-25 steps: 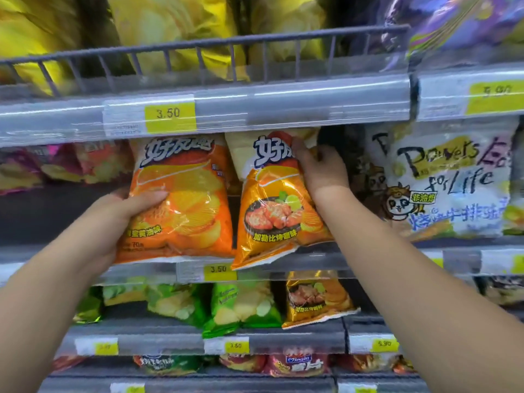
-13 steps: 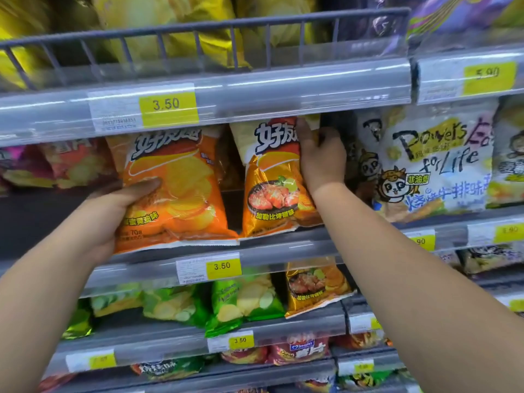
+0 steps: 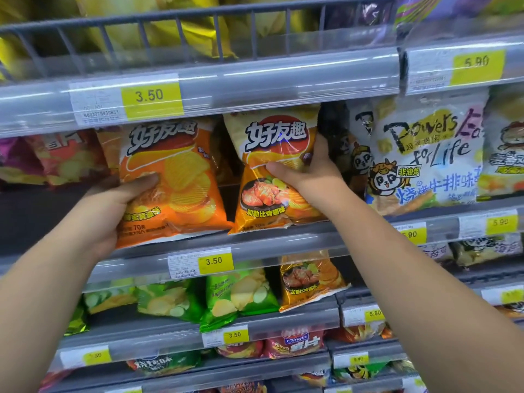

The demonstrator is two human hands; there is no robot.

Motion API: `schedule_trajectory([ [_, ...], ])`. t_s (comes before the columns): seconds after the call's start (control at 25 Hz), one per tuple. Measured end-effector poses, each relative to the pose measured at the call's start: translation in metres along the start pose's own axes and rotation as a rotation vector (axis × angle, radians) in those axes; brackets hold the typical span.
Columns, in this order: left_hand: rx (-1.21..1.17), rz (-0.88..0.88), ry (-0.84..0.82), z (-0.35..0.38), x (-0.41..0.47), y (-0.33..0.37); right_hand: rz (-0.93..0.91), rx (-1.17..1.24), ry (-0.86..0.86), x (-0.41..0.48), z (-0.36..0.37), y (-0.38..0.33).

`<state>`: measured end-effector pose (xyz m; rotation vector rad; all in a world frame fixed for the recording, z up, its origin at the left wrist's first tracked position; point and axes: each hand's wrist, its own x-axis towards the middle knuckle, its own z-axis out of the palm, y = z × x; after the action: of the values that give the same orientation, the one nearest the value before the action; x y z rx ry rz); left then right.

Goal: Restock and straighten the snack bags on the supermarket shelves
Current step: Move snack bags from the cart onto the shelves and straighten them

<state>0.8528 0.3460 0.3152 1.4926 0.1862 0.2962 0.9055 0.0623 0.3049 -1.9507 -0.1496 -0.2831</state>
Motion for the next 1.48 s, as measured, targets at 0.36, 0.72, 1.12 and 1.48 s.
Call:
schedule_trajectory([
  [0.36, -0.027, 0.05, 0.039, 0.011, 0.0, -0.007, -0.065, 0.004, 0.076, 0.024, 0.002, 0.009],
  [0.72, -0.034, 0.023, 0.027, 0.008, 0.006, -0.012, -0.155, 0.026, 0.066, 0.036, 0.0, 0.015],
  [1.12, 0.047, 0.054, -0.032, 0.019, 0.014, -0.015, -0.009, -0.184, -0.067, 0.041, -0.006, 0.026],
  [1.48, 0.135, 0.132, -0.063, 0.022, 0.029, -0.014, 0.079, -0.348, 0.066, 0.029, -0.001, 0.012],
])
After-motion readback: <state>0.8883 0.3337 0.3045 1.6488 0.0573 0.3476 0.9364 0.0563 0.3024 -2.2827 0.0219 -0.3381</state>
